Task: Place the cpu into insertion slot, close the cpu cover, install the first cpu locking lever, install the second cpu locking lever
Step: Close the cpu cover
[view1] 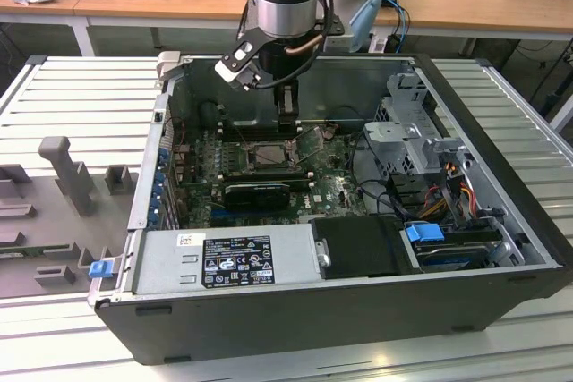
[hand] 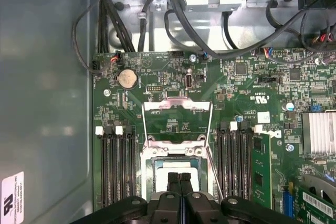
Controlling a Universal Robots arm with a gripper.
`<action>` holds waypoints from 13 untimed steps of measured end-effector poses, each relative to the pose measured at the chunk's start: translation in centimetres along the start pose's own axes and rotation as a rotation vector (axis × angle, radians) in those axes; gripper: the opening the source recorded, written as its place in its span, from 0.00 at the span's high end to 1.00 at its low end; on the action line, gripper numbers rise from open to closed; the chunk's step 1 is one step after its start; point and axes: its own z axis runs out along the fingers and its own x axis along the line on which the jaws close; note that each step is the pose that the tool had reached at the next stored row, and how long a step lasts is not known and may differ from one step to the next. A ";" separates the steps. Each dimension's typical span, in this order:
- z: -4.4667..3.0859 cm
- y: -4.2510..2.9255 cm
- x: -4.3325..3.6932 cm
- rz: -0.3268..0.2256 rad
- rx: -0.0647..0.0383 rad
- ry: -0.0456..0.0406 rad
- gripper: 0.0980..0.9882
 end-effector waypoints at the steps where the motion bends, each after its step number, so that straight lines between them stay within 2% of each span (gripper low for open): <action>1: 0.00 0.06 0.00 0.000 0.000 0.0000 0.99; 13: -0.02 0.36 0.02 0.000 0.000 -0.0002 0.99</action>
